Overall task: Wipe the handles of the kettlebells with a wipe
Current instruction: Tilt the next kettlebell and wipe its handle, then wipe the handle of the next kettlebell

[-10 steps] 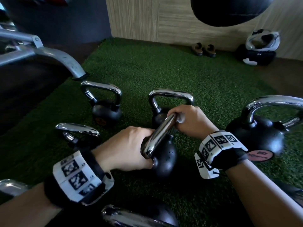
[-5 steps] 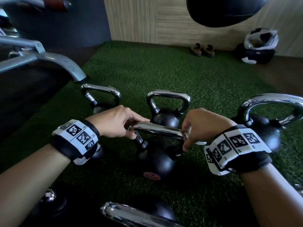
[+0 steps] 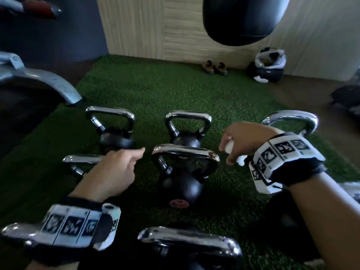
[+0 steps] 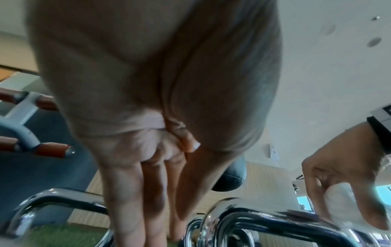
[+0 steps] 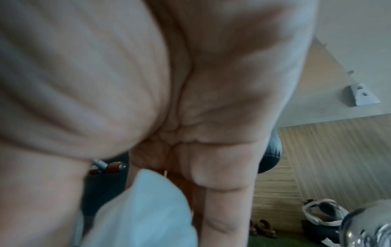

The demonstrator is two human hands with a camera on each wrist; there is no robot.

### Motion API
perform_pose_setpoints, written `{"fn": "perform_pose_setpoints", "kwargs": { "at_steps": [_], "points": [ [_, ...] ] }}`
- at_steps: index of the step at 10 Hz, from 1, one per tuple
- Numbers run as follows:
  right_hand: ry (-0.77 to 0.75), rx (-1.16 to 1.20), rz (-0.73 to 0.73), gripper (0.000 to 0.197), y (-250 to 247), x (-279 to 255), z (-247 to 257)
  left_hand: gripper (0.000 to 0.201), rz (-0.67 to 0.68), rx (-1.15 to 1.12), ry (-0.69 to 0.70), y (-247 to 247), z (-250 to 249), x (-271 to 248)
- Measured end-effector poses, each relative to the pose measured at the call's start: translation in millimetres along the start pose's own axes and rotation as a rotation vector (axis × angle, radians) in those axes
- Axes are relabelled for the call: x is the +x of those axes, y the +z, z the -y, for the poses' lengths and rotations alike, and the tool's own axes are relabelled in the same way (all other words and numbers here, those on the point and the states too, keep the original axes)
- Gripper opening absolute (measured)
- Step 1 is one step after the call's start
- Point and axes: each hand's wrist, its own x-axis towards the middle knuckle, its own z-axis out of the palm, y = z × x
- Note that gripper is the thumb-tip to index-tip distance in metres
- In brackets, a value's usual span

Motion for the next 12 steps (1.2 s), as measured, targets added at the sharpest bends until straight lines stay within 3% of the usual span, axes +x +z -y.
{"fn": "perform_pose_setpoints", "kwargs": {
  "at_steps": [2, 4, 5, 6, 7, 9, 10, 11, 12],
  "points": [
    [-0.076, 0.085, -0.042, 0.052, -14, -62, 43, 0.065, 0.232, -0.143, 0.039, 23, 25, -45],
    [-0.022, 0.418, -0.088, 0.058, 3, -129, 72, 0.078, 0.48, -0.224, 0.025, 66, 32, -70],
    [0.06, 0.543, -0.217, 0.054, 21, -156, 75, 0.05, 0.553, -0.186, -0.002, 70, 12, -82],
    [0.13, 0.495, -0.299, 0.05, 39, -181, 79, 0.039, 0.58, -0.278, -0.106, 86, 8, -97],
    [0.108, 0.594, -0.334, 0.046, 56, -191, 81, 0.059, 0.495, -0.33, -0.096, 101, 15, -102],
    [0.024, 0.627, -0.542, 0.047, 95, -186, 77, 0.057, 0.329, -0.302, -0.141, 103, 9, -114],
    [-0.066, 0.74, -0.552, 0.054, 108, -186, 72, 0.063, 0.338, -0.27, -0.141, 98, 6, -112],
    [-0.199, 0.846, -0.472, 0.061, 117, -186, 72, 0.067, 0.357, -0.276, -0.157, 94, 4, -112],
    [-0.259, 0.796, -0.531, 0.058, 121, -180, 74, 0.068, 0.359, -0.247, -0.11, 94, 3, -117]
  ]
}}
